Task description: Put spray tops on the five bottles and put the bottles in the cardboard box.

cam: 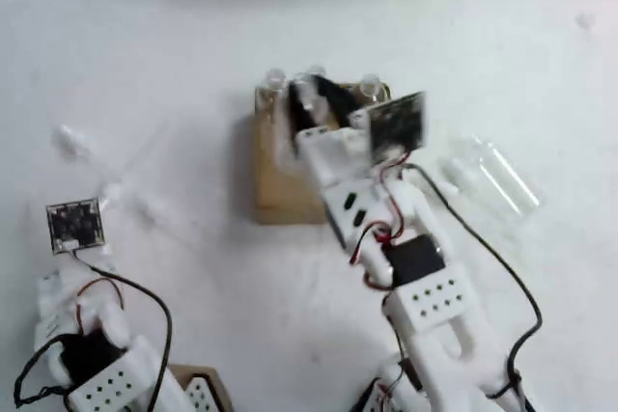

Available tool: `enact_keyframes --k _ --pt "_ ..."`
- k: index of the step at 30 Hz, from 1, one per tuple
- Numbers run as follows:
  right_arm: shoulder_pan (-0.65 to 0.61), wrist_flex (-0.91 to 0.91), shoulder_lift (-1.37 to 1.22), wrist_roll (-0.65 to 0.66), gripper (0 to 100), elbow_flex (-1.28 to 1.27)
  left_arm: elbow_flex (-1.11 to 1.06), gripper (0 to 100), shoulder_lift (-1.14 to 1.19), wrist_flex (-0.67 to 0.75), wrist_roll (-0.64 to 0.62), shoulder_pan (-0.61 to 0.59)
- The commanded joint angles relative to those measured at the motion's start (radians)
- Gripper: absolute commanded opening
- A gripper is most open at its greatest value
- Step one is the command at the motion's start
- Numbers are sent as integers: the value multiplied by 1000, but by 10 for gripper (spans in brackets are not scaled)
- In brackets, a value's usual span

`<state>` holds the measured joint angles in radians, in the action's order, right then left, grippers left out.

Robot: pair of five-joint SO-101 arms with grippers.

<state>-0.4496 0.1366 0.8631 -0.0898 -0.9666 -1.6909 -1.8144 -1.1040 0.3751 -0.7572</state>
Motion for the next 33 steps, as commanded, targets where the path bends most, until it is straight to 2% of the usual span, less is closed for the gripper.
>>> enact_keyframes --k 1,15,25,27,33 --pt "47 -134 -81 -57 19 -57 3 31 -10 -2 2 8" --pt "12 -671 -441 -54 19 -199 3 31 -10 -2 2 10" --pt "-1 -826 -601 -52 19 -201 3 31 -10 -2 2 10" --pt "-2 -823 -601 -9 19 -201 3 31 -10 -2 2 10" --pt "-70 -828 -602 238 19 -247 3 31 -10 -2 2 10"
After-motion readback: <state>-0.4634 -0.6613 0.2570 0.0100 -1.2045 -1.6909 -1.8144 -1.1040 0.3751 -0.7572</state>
